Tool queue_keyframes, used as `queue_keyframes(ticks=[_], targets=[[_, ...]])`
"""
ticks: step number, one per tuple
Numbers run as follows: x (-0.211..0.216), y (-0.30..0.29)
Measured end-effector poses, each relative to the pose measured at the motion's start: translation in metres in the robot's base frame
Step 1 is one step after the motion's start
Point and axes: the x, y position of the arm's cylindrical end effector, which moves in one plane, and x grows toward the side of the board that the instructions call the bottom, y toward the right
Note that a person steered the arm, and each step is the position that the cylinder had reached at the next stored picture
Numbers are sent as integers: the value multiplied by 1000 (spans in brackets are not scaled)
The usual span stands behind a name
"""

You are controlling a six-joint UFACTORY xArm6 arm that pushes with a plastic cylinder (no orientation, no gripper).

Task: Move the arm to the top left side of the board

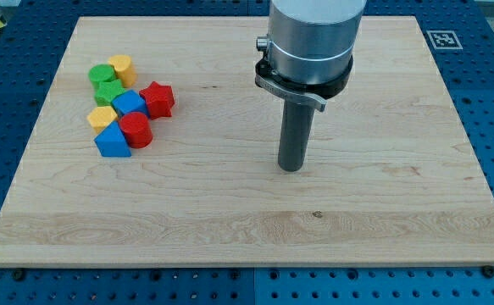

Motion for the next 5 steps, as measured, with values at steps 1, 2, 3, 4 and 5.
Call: queue_keyframes(ticks=[1,2,3,4,5], targets=[[0,0],[-27,0],[-61,-1],[-108,-13],[-154,-29]])
